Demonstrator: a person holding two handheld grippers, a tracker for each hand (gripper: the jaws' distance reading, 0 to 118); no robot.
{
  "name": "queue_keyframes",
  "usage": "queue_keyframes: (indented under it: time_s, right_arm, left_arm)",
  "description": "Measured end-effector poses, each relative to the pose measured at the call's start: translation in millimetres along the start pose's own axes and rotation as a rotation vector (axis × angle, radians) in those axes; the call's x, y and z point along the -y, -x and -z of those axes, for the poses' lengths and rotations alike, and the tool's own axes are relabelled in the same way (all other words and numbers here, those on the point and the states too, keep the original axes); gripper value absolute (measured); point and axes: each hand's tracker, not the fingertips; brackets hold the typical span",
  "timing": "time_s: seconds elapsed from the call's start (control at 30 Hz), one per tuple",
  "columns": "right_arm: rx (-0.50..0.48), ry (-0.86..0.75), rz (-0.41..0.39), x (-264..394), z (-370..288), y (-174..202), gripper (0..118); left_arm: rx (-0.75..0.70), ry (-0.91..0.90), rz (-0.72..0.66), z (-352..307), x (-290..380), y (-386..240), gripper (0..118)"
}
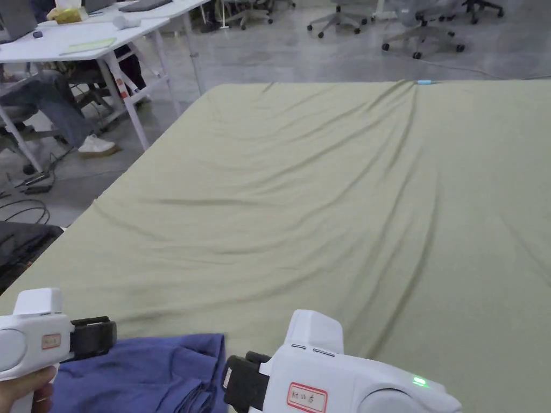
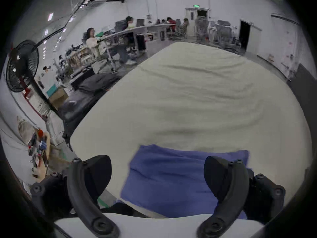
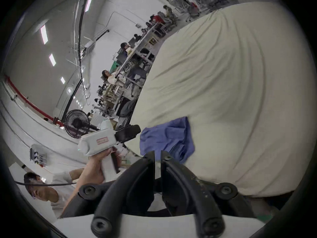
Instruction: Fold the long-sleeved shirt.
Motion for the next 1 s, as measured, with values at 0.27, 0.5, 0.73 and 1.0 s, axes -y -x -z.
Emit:
queue_keyframes:
  time_s: [0.27,0.5,0.73,1.0]
  right_arm:
    - [0.32,-0.369,-0.161,-27,-186,-45,10]
    - [0.575,-0.815,-0.303,-42,-324,-23,10]
    - [0.629,-0.93,-0.423,-38,-381,-9,10]
    - [0.588,-0.94,-0.462,-42,-390,-9,68]
  left_arm:
    - [0.37,-0.41,0.08,-179,-18,-136,2]
    - [0.513,-0.711,0.107,-285,-19,-251,10]
    - [0.514,-0.796,0.097,-341,-18,-297,6]
    - [0.467,-0.883,0.081,-370,-21,-292,81]
